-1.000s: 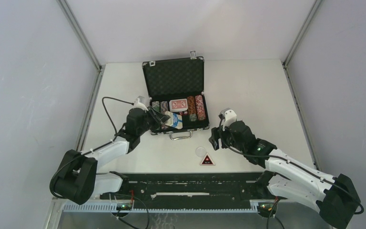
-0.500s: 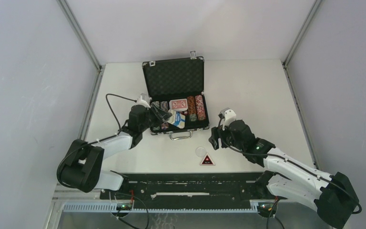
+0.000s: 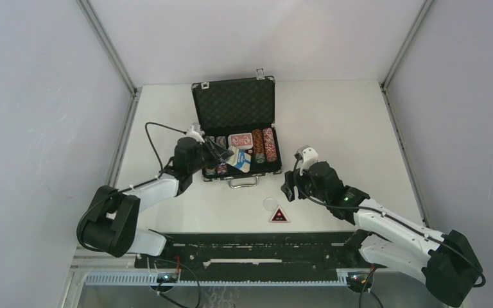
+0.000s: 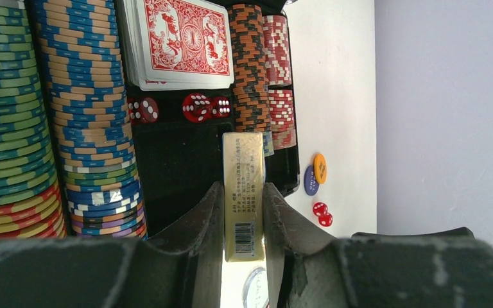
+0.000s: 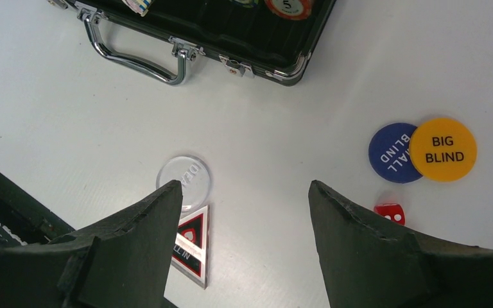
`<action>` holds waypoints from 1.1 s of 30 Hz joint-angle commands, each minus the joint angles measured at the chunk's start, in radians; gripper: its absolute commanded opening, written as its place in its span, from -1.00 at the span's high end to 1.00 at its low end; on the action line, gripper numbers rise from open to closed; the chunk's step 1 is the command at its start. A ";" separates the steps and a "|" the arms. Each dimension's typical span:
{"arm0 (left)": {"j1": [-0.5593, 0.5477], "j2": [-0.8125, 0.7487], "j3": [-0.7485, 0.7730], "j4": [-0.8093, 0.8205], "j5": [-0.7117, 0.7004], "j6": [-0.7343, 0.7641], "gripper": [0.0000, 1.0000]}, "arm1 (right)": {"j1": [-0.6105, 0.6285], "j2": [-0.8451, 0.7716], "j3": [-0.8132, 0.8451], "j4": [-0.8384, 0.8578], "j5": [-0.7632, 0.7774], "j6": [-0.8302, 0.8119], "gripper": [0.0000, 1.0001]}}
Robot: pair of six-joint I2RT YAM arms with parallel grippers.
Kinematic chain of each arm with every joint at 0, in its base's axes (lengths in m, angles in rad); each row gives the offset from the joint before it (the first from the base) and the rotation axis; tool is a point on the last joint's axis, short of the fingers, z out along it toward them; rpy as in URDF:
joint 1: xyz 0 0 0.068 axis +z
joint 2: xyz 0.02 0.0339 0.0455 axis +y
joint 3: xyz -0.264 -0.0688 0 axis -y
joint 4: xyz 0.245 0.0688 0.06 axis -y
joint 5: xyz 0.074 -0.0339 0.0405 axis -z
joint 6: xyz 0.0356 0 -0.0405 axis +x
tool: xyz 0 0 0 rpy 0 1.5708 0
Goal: Pack up texas hold em set
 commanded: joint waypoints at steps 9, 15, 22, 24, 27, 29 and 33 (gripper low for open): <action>0.014 -0.024 0.092 0.064 0.038 -0.005 0.99 | -0.018 0.002 0.002 0.055 -0.012 0.003 -0.59; 0.023 -0.033 0.090 0.052 -0.007 0.004 1.00 | -0.021 0.014 0.001 0.059 -0.016 0.004 -0.58; 0.024 0.013 0.076 0.066 -0.028 0.003 1.00 | -0.021 0.019 0.001 0.063 -0.018 0.001 -0.58; 0.021 0.025 0.058 0.078 -0.065 0.007 0.99 | -0.021 0.021 -0.001 0.065 -0.020 0.000 -0.58; 0.020 0.047 0.035 0.112 -0.088 0.001 1.00 | -0.021 0.028 -0.003 0.074 -0.022 -0.001 -0.58; 0.020 0.066 0.028 0.123 -0.086 -0.003 1.00 | -0.021 0.032 -0.003 0.076 -0.022 -0.002 -0.58; 0.012 0.096 0.026 0.133 -0.084 -0.013 1.00 | -0.023 0.040 -0.003 0.080 -0.022 -0.003 -0.58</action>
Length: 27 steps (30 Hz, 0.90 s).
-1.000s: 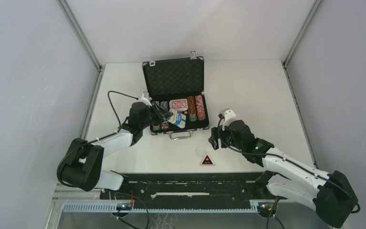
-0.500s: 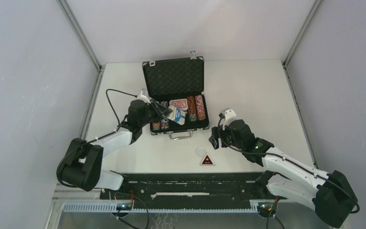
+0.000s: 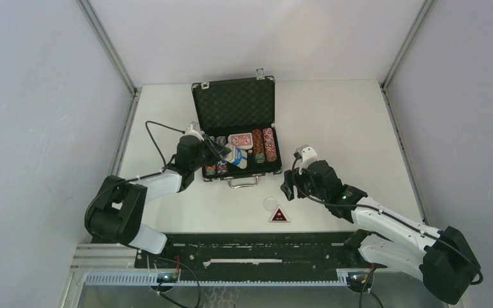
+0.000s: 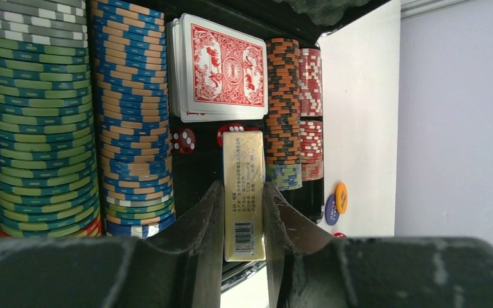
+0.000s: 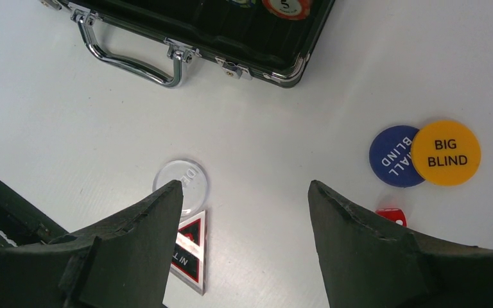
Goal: Pack up texas hold em set
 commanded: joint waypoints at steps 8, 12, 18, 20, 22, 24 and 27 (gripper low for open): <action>-0.071 0.067 -0.010 0.108 -0.043 -0.047 1.00 | -0.011 0.009 -0.003 0.055 -0.011 -0.002 -0.57; -0.084 0.083 -0.014 0.110 -0.032 -0.062 1.00 | -0.011 0.008 -0.003 0.053 -0.011 0.000 -0.57; -0.091 0.038 -0.035 0.068 -0.023 -0.063 0.99 | -0.011 0.005 -0.003 0.052 -0.011 -0.001 -0.57; -0.097 0.021 -0.046 0.053 -0.029 -0.062 1.00 | -0.011 0.004 -0.003 0.051 -0.012 0.001 -0.57; -0.098 0.006 -0.053 0.033 -0.034 -0.063 1.00 | -0.011 0.002 -0.003 0.049 -0.013 0.001 -0.57; -0.098 -0.007 -0.056 0.004 -0.042 -0.061 1.00 | -0.011 0.002 -0.003 0.048 -0.012 0.002 -0.56; -0.101 -0.023 -0.064 -0.012 -0.045 -0.059 1.00 | -0.010 0.003 -0.003 0.047 -0.015 0.002 -0.56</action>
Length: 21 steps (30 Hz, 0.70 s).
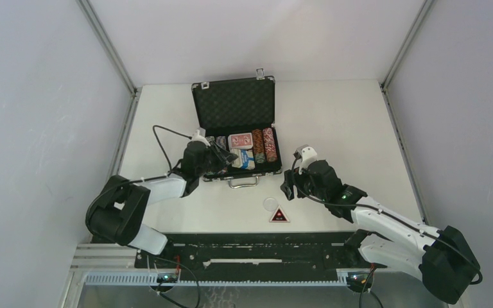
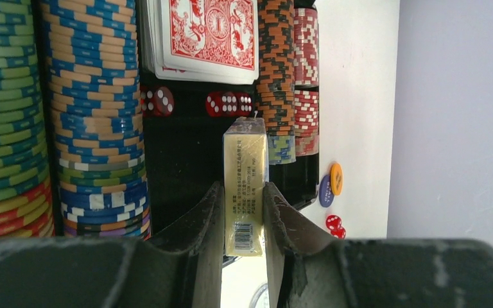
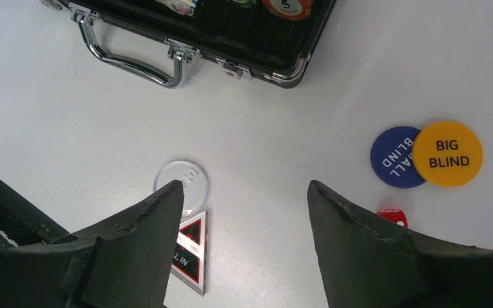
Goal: Pack up texas hold em set
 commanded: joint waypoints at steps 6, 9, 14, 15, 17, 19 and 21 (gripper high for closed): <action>-0.021 -0.022 -0.023 -0.064 -0.001 0.006 0.60 | -0.005 -0.002 -0.003 0.041 -0.009 0.004 -0.56; -0.021 -0.032 -0.016 -0.092 -0.017 0.017 -0.04 | -0.005 0.003 -0.003 0.043 -0.007 0.004 -0.56; -0.020 -0.101 0.001 -0.190 -0.092 0.072 -0.35 | -0.005 0.013 -0.003 0.047 -0.009 0.004 -0.56; -0.020 -0.120 0.002 -0.214 -0.106 0.087 -0.37 | -0.005 0.015 -0.003 0.049 -0.008 0.002 -0.56; -0.019 -0.165 0.007 -0.247 -0.137 0.118 -0.43 | -0.005 0.019 -0.003 0.050 -0.009 0.002 -0.56; -0.019 -0.197 0.025 -0.301 -0.178 0.156 -0.48 | -0.005 0.026 -0.003 0.054 -0.012 0.002 -0.56; -0.021 -0.230 0.043 -0.349 -0.227 0.195 -0.49 | -0.005 0.029 -0.003 0.057 -0.013 0.002 -0.56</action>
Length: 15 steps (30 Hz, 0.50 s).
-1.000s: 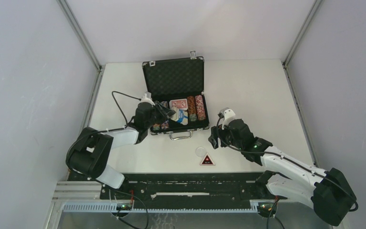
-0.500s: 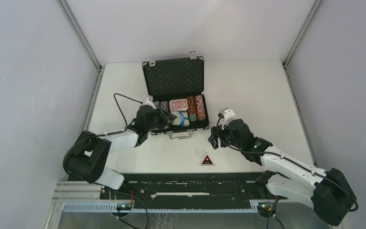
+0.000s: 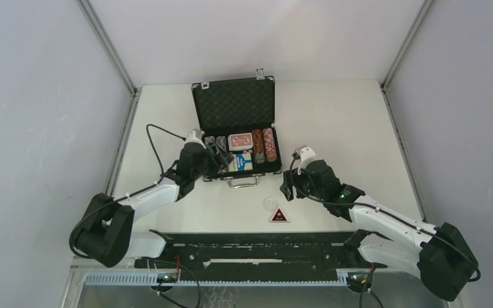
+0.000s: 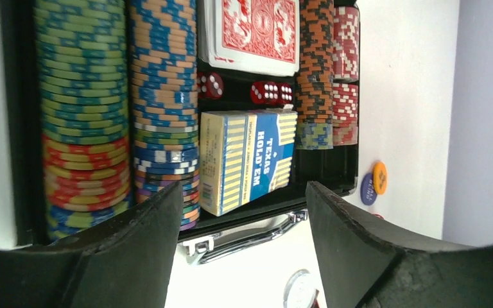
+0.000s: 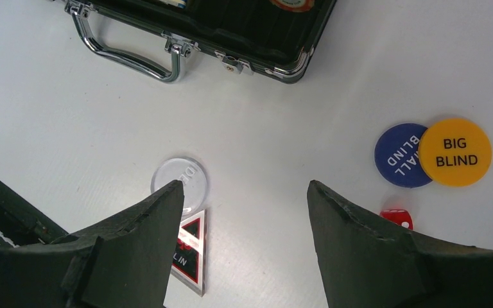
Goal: Pack up texas hold em set
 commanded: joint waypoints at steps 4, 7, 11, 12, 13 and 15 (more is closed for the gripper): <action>-0.007 -0.139 0.075 -0.165 -0.195 0.175 -0.43 | -0.006 0.008 -0.003 0.058 -0.006 0.003 -0.56; -0.014 -0.131 0.121 -0.170 -0.220 0.238 -0.32 | -0.006 0.014 -0.003 0.064 -0.009 0.002 -0.55; -0.015 -0.047 0.248 -0.231 -0.243 0.312 0.11 | -0.008 0.023 -0.003 0.066 -0.027 0.002 0.05; -0.015 -0.023 0.283 -0.244 -0.245 0.324 0.20 | -0.008 0.024 -0.003 0.066 -0.030 0.001 0.17; -0.015 0.000 0.311 -0.257 -0.249 0.335 0.26 | -0.008 0.025 -0.003 0.069 -0.031 0.001 0.23; -0.016 0.048 0.378 -0.305 -0.264 0.343 0.29 | -0.008 0.026 -0.003 0.071 -0.031 -0.002 0.24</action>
